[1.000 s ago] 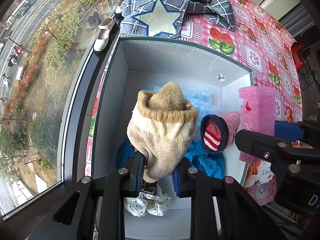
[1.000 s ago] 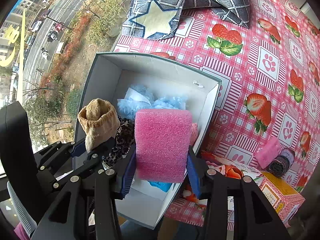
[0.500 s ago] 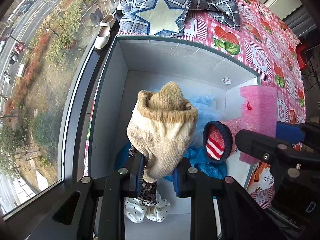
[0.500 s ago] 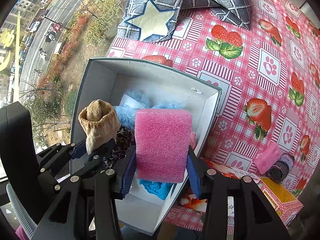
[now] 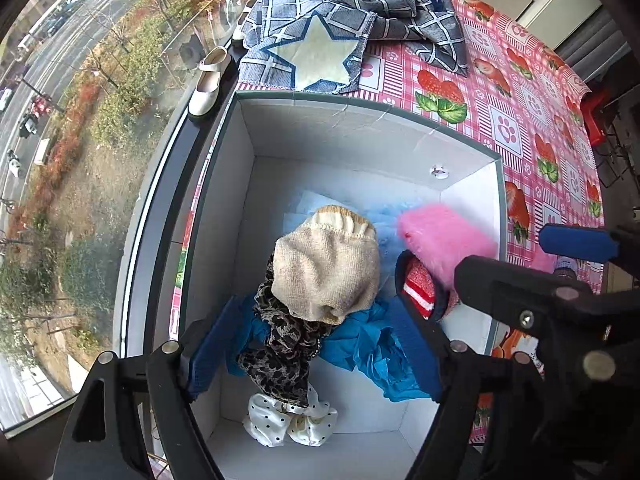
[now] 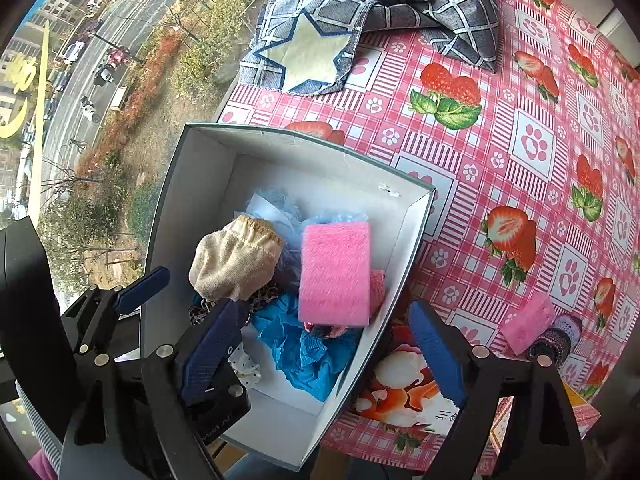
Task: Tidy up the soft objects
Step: 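Open the left tool releasing the pouch while the right tool releases the pink sponge, then raise both open tools away from the box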
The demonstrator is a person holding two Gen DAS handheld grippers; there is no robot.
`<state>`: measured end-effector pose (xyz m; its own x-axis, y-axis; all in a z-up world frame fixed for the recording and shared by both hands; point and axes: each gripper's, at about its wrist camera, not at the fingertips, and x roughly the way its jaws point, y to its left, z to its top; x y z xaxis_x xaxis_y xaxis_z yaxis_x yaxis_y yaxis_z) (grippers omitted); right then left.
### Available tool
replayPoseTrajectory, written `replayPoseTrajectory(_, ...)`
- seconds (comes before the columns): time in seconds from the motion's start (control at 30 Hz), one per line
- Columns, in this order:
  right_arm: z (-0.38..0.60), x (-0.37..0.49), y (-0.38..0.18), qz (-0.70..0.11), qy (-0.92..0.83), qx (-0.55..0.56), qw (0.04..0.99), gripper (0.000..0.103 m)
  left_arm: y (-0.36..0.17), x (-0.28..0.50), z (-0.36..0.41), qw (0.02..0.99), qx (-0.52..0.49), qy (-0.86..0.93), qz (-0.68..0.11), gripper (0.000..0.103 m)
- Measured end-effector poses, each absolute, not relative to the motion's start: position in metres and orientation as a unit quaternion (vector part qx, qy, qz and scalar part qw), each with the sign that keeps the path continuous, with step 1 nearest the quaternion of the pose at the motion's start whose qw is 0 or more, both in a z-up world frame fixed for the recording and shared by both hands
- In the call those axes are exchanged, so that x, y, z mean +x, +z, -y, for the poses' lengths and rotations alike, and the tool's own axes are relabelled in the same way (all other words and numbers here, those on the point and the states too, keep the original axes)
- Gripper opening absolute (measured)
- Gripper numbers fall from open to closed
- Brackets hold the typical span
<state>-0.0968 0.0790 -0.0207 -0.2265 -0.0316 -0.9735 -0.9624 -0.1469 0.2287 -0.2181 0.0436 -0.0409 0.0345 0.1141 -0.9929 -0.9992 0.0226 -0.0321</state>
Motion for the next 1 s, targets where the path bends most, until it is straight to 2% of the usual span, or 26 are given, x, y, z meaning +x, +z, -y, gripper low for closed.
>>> replayPoseTrajectory(0.17, -0.076, -0.098, -0.016, -0.514, 0.588, -0.486, 0.393, 0.089, -0.041, -0.216, -0.038, 0.537, -0.464, 0.513, -0.482, 0.086)
replayPoseTrajectory(0.2, -0.075, -0.098, -0.017, -0.515, 0.586, -0.489, 0.391, 0.098, -0.04, -0.216, -0.036, 0.54, -0.462, 0.515, -0.479, 0.088)
replayPoseTrajectory(0.23, -0.073, -0.098, -0.018, -0.514, 0.581, -0.495, 0.392, 0.102, -0.037, -0.218, -0.035, 0.544, -0.463, 0.515, -0.474, 0.088)
replayPoseTrajectory(0.5, -0.057, -0.089, -0.007, -0.525, 0.585, -0.478, 0.392, 0.102, -0.014, -0.222, -0.016, 0.565, -0.442, 0.527, -0.456, 0.088)
replayPoseTrajectory(0.77, -0.033, -0.086, 0.002, -0.526, 0.585, -0.481, 0.387, 0.102, -0.018, -0.213, 0.021, 0.581, -0.439, 0.479, -0.491, 0.088)
replayPoseTrajectory(1.0, -0.006, -0.08, 0.002, -0.533, 0.575, -0.477, 0.397, 0.102, -0.02, -0.22, 0.036, 0.566, -0.458, 0.481, -0.489, 0.088)
